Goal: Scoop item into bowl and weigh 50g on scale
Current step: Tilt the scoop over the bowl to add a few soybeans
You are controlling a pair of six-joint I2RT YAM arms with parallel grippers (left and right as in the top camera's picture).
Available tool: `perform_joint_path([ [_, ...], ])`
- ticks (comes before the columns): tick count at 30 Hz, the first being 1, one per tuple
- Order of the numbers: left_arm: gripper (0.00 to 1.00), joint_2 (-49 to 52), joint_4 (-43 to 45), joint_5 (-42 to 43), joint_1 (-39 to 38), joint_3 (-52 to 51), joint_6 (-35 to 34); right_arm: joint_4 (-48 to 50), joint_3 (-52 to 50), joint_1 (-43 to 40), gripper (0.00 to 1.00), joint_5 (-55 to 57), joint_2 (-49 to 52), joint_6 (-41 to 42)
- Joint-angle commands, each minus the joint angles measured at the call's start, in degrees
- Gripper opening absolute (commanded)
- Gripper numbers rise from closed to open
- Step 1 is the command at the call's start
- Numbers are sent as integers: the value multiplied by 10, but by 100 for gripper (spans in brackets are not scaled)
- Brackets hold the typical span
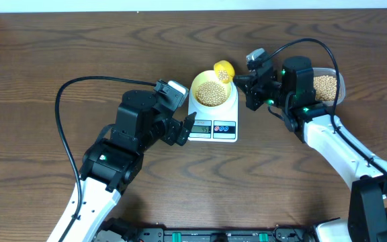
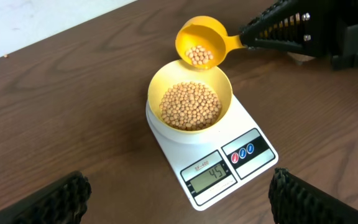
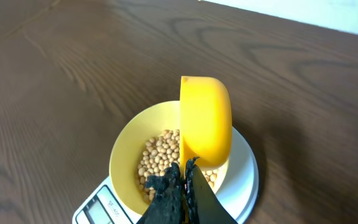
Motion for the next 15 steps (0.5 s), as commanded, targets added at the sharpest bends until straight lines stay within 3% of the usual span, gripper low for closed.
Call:
perform_joint_path([
  [1,93,-3,0,-2,1,-2,-3,2,3,8,1,-17,1,-43],
  [15,94,-3,0,-2,1,-2,-3,2,3,9,1,-16,1,-47],
])
